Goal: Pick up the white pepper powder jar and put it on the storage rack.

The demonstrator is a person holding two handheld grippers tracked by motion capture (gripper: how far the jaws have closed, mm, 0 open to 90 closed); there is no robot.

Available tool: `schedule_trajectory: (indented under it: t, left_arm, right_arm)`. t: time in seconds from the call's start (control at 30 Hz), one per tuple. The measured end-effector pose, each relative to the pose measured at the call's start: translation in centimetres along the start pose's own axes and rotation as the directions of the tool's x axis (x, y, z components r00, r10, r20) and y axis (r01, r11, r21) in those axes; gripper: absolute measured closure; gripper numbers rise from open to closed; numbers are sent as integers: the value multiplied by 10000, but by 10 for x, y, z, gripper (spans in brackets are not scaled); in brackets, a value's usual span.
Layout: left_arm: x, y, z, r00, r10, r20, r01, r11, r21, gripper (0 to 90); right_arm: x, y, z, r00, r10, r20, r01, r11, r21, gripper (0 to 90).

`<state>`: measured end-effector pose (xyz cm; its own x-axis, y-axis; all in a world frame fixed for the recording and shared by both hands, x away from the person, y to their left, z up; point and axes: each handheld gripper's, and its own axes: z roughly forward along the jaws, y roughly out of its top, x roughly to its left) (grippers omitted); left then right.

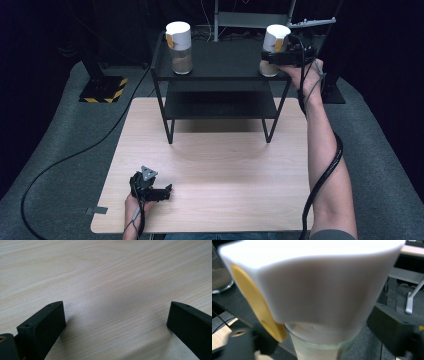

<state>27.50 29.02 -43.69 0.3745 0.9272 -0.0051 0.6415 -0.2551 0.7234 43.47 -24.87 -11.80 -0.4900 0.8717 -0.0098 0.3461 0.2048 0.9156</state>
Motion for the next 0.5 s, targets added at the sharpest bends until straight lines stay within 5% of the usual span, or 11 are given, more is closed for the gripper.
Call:
schedule_trajectory:
  t: [0.03, 0.13, 0.5]
  left_arm:
    - [0, 0, 0, 10000, 0, 0, 0, 10000, 1, 17]
    - [0, 0, 0, 10000, 3, -1, -3, 10000, -3, 17]
    - [0, 0, 0, 10000, 11, 1, -11, 10000, -6, 17]
  right_arm:
    - [4, -1, -1, 9997, -40, 250, 39, 10000, 9, 112]
    - [-1, -4, -7, 10000, 68, -18, -68, 9999, 134, 81]
    - [9, -23, -33, 9961, -835, -269, 853, 9932, 790, 30]
